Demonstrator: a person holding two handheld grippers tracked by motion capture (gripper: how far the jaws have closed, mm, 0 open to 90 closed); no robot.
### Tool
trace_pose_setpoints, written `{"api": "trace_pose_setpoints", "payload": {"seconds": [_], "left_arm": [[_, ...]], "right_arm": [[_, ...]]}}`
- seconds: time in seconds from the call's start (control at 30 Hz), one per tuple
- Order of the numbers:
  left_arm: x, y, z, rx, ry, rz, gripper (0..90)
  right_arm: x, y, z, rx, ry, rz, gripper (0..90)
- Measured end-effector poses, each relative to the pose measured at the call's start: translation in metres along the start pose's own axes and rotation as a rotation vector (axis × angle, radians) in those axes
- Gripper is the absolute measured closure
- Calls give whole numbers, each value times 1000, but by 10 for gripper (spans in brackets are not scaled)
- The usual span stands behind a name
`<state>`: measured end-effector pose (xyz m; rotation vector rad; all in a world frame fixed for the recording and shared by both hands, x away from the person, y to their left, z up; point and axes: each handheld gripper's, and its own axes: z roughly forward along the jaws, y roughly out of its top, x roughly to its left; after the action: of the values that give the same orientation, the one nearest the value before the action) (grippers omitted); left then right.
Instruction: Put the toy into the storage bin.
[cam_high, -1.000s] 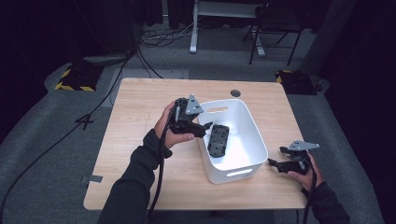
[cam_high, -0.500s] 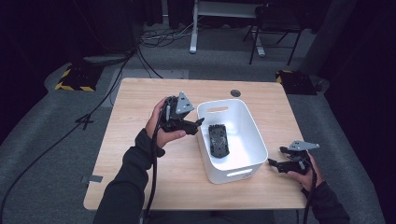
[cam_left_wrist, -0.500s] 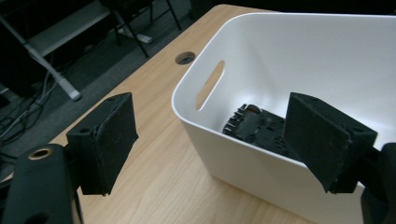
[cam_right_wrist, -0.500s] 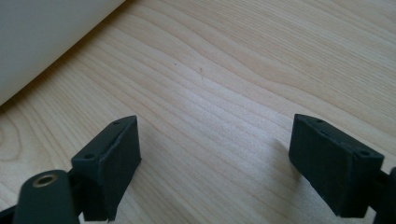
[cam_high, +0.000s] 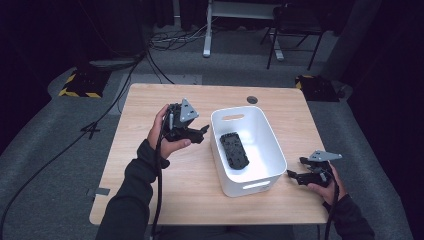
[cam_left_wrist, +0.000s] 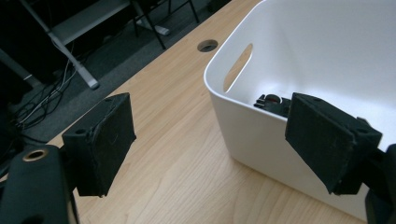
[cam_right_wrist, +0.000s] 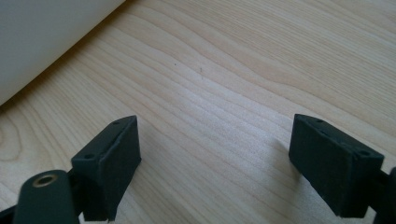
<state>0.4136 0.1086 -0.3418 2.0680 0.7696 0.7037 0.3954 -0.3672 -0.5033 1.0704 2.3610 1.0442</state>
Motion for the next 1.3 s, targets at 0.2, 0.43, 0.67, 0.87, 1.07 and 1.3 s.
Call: {"api": "trace_pose_setpoints", "payload": {"seconds": [0.2, 0.43, 0.67, 0.87, 1.07, 1.3], "left_arm": [[7, -10, 2, 53, 36, 3, 161], [12, -24, 7, 92, 70, 4, 161], [12, -39, 11, 118, 91, -7, 160], [11, -52, 14, 138, 94, -20, 160], [9, -66, 14, 161, 104, -19, 160], [6, -80, 14, 198, 103, -9, 161]], "right_arm": [[0, 0, 0, 0, 0, 0, 165], [0, 0, 0, 0, 0, -1, 165], [0, 0, 0, 0, 0, 0, 165], [0, 0, 0, 0, 0, -1, 165], [0, 0, 0, 0, 0, 0, 165], [0, 0, 0, 0, 0, -1, 165]]}}
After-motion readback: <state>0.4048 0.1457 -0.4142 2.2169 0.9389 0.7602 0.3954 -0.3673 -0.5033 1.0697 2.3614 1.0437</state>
